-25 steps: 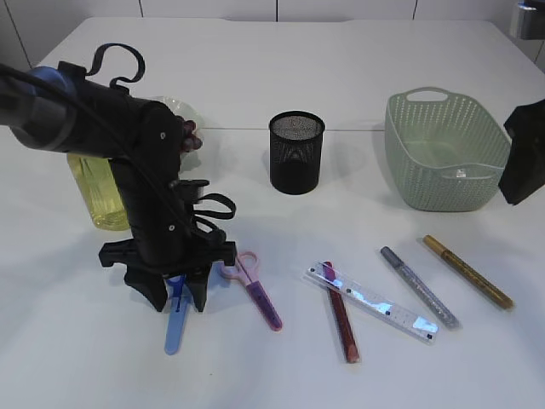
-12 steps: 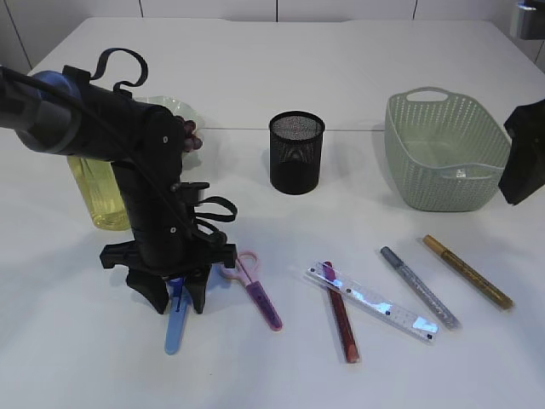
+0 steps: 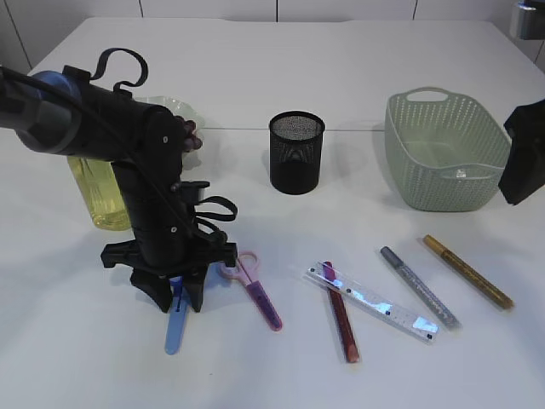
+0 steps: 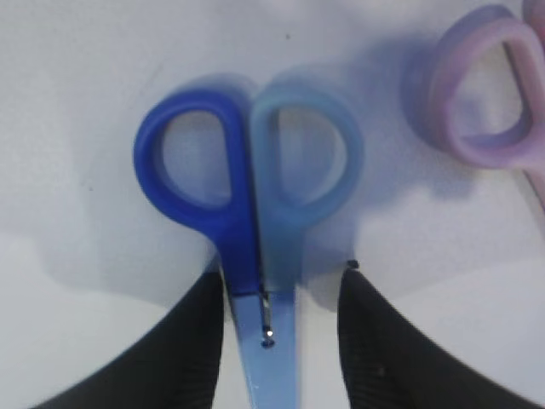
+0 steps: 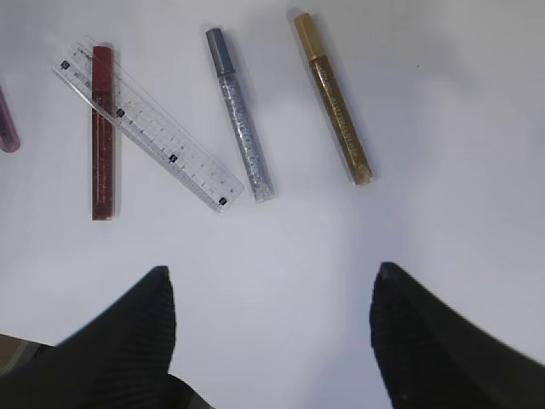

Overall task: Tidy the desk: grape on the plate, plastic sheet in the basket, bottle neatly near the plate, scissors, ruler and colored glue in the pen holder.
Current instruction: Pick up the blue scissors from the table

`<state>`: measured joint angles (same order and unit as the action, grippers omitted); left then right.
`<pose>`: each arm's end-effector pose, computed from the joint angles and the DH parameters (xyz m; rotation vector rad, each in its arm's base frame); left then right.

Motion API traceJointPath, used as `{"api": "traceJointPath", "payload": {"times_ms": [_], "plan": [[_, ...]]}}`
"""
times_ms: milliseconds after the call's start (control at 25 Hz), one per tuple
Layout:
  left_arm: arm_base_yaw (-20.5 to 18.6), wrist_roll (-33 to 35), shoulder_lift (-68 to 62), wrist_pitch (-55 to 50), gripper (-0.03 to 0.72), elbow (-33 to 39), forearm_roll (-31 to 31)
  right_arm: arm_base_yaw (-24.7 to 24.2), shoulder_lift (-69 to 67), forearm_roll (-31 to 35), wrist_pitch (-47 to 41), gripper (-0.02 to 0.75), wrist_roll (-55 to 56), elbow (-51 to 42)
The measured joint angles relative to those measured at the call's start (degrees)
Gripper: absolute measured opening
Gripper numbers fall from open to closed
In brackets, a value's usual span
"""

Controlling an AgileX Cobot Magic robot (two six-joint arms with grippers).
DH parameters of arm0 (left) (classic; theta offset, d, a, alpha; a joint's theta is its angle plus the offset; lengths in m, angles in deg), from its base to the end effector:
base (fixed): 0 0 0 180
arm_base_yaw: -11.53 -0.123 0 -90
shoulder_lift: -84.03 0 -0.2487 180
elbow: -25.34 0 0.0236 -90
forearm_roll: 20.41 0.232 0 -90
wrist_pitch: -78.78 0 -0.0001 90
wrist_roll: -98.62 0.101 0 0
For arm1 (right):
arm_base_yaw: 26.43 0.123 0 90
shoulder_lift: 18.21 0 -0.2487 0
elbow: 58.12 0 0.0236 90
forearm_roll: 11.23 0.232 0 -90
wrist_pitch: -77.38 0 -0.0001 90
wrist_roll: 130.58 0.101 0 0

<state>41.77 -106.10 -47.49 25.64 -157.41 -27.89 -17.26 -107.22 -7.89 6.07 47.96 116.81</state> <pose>0.3035 -0.1891 0.0819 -0.0248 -3.0622 0.1167 0.2500 0.0460 0.2811 -0.2509 2.8782 0.1080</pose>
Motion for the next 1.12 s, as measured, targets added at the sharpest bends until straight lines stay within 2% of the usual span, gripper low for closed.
{"api": "traceJointPath", "payload": {"times_ms": [240,480,640,1120], "plan": [[0.00,0.00,0.00,0.13,0.241,0.00,0.10,0.00,0.00,0.00,0.00,0.557,0.00,0.00],[0.00,0.00,0.00,0.22,0.216,0.00,0.10,0.00,0.00,0.00,0.00,0.557,0.00,0.00],[0.00,0.11,0.00,0.22,0.164,0.00,0.10,0.00,0.00,0.00,0.00,0.557,0.00,0.00],[0.00,0.31,-0.23,0.22,0.146,-0.24,0.55,0.00,0.00,0.00,0.00,0.557,0.00,0.00]]}}
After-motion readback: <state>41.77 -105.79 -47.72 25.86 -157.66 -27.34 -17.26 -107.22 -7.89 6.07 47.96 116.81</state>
